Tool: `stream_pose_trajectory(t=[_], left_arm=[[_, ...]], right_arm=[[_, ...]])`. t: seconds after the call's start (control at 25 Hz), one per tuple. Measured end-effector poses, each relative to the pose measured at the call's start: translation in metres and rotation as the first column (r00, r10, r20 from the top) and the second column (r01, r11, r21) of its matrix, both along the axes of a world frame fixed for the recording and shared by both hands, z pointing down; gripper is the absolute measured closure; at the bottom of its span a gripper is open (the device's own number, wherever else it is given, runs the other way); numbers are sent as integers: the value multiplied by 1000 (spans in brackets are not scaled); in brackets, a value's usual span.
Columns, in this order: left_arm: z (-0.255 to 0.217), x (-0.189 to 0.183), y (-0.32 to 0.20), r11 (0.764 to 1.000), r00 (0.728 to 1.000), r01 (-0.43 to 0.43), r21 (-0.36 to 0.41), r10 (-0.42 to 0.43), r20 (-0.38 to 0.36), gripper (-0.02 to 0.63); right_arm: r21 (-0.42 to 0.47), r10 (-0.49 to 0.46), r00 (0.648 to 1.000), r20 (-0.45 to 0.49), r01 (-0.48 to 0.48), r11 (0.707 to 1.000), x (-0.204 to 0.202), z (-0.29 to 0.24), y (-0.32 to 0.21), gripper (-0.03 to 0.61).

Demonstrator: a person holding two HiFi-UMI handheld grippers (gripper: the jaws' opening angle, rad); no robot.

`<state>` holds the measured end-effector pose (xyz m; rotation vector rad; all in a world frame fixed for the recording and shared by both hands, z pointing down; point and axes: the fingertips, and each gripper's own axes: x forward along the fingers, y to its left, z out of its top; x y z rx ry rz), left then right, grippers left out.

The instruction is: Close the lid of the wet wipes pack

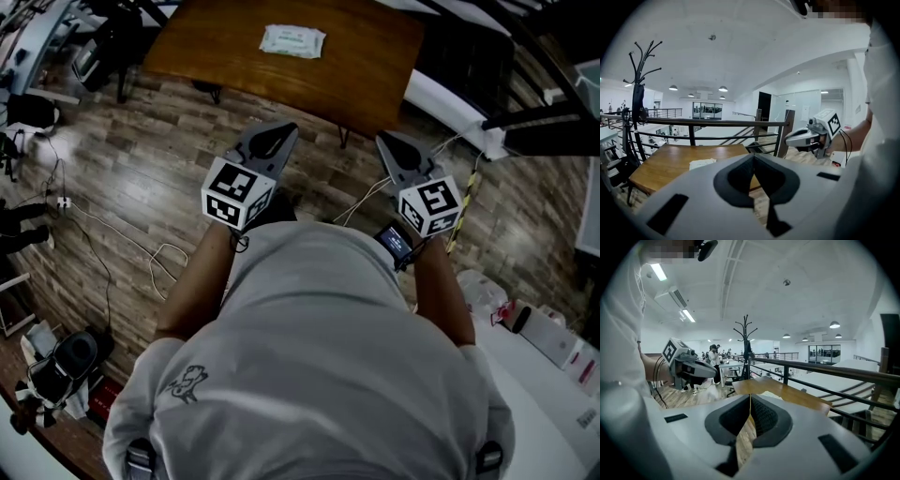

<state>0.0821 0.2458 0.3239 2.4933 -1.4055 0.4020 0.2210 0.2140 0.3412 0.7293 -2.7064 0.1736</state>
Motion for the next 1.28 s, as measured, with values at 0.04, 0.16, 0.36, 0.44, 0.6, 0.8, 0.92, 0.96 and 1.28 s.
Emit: stream_pose_trajectory(t=[0.04,0.16,0.36,0.44,0.6,0.8,0.92,0.96,1.28], left_arm=[[1,6,7,1000,1000,9,-1,-9,1,601],[5,19,29,999,999,31,-11,-31,8,601],[-7,41,47,1000,997,10,4,-11,80,601],[-16,49,55,1000,995,-3,17,1,101,601],[-17,51,75,1000,994,-12,9,11,108,601],[-17,43,92,999,996,-29,17,28,86,601],[-18,34,99,999,996,-49,16,47,80,601],[-20,31,102,998,996,-54,15,53,76,601],[-41,-19,139,996,996,-73,58,70,49,601]], right_arm=[[-1,-5,1000,5,5,1000,7,2,6,543],[-7,-18,1000,14,18,1000,22,6,25,543],[-7,-21,999,37,22,1000,45,3,49,543],[-3,-22,999,46,22,1000,49,1,56,543],[1,-16,998,64,16,1000,48,-2,71,543],[12,5,997,71,-6,1000,39,-9,91,543],[12,26,997,70,-27,1000,31,-15,99,543],[12,33,997,71,-34,999,29,-18,103,543],[34,58,996,67,-60,998,-12,-36,146,543]])
